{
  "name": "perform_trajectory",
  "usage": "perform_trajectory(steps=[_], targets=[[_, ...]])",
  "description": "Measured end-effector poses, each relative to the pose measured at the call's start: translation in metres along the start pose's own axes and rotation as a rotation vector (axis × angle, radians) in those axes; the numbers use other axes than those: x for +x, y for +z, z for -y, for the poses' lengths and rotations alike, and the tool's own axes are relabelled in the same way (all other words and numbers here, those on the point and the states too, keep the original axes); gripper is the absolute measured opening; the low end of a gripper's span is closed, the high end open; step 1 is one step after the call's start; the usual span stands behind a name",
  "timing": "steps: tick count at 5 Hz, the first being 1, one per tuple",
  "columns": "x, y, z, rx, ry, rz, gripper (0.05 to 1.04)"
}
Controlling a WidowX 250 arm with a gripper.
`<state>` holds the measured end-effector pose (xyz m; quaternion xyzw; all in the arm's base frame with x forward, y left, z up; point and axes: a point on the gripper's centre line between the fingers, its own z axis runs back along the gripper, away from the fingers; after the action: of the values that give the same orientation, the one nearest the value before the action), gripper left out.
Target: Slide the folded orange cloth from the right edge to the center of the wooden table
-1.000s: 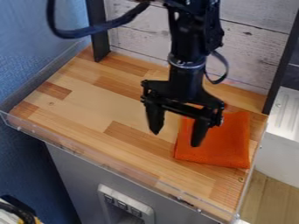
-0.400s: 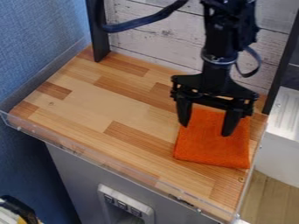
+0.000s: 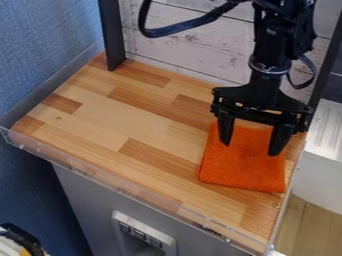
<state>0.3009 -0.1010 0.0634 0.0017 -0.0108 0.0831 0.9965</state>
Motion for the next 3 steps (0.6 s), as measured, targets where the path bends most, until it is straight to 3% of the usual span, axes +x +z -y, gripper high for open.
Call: perform_trajectory(steps=[2,3], targets=[[0.000,-0.015,0.003,0.002,0.008,-0.031,0.369],[0.004,-0.026,0.005,0.004,0.008,-0.035,0.156]])
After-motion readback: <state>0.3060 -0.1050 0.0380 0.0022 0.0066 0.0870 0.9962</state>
